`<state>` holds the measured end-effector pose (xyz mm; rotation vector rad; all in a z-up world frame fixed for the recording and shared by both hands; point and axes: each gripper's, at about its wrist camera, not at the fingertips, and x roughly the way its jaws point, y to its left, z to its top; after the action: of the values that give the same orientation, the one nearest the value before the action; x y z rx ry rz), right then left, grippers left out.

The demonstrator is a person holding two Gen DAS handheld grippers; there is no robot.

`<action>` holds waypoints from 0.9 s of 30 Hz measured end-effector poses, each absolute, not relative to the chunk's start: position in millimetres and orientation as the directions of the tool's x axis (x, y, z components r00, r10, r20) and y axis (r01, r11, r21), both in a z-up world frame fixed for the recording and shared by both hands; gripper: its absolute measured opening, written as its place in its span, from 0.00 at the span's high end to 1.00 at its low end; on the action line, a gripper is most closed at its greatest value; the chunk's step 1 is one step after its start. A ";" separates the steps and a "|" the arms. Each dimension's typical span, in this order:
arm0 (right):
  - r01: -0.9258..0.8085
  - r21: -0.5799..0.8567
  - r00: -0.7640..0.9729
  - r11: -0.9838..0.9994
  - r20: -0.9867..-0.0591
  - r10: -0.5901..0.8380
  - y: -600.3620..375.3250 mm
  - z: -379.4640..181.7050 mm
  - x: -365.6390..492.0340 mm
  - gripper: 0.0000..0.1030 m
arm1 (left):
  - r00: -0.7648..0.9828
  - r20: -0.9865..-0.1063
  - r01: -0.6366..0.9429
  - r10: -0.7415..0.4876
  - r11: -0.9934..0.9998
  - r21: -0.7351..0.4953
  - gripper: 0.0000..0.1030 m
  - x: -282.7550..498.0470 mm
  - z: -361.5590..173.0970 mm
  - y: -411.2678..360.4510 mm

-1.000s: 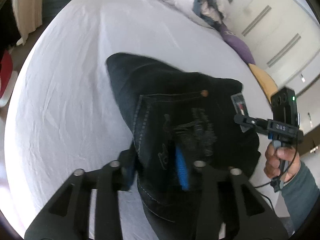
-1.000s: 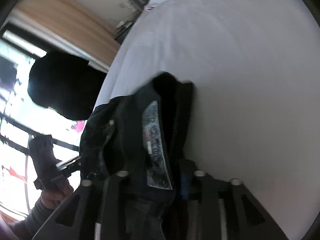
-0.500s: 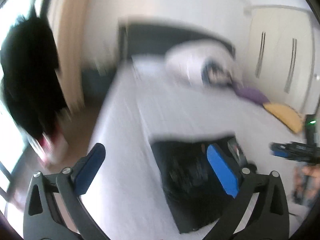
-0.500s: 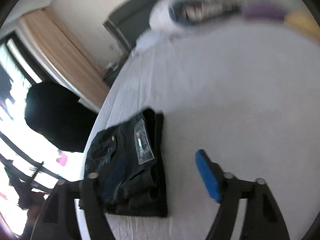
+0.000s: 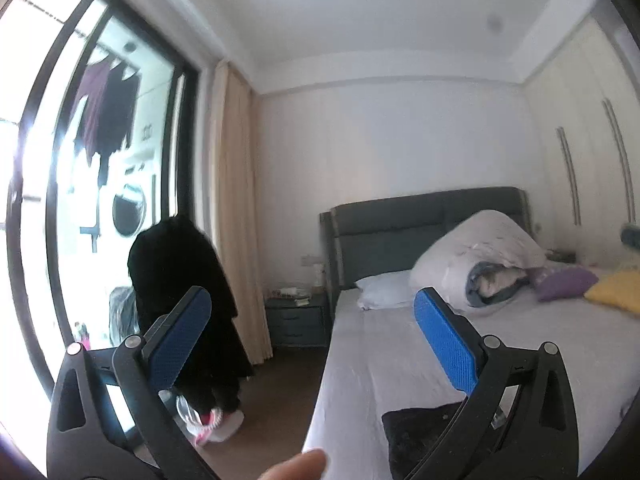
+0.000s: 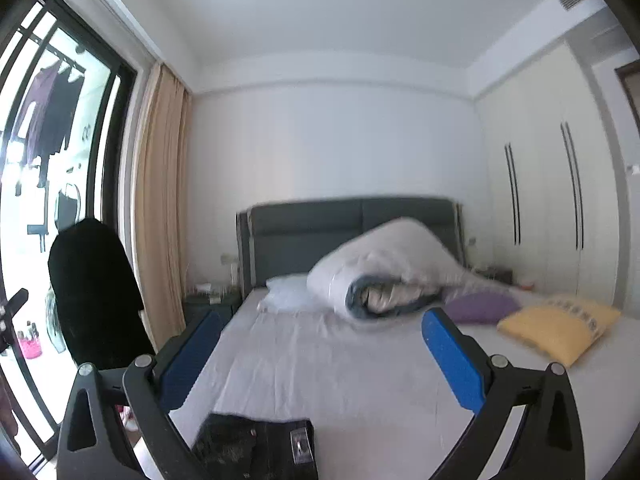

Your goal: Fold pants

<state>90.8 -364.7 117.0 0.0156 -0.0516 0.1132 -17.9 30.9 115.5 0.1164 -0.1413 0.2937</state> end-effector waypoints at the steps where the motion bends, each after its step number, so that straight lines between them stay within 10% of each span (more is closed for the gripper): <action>1: -0.111 0.020 0.992 0.994 0.071 0.109 -365.8 121.6 77.5 0.00 | 0.947 0.181 -0.290 0.266 0.949 0.122 0.00 -29.0 118.6 26.5; 7: -0.106 0.004 0.989 0.994 0.100 0.105 -357.1 141.3 42.2 0.00 | 0.948 0.083 -0.315 0.306 0.938 0.141 0.00 -61.2 124.7 24.2; 15: -0.026 0.042 0.978 0.999 -0.206 0.034 -351.6 99.9 60.3 0.00 | 0.890 -0.382 -0.242 0.248 0.968 0.064 0.00 -19.7 65.9 29.9; 20: 0.079 0.085 0.873 0.993 -0.486 -0.028 -360.6 51.6 86.4 0.00 | 0.832 -0.512 -0.219 0.213 0.975 0.050 0.00 -9.0 25.3 22.7; 27: 0.062 0.042 0.840 0.997 -0.541 -0.030 -345.9 9.5 91.2 0.00 | 0.774 -0.612 -0.183 0.158 0.983 0.022 0.00 41.6 -34.6 6.1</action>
<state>91.2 -345.9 9.5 0.0584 0.5709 -0.0485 41.6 6.1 -34.6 -0.0395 0.6595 0.1851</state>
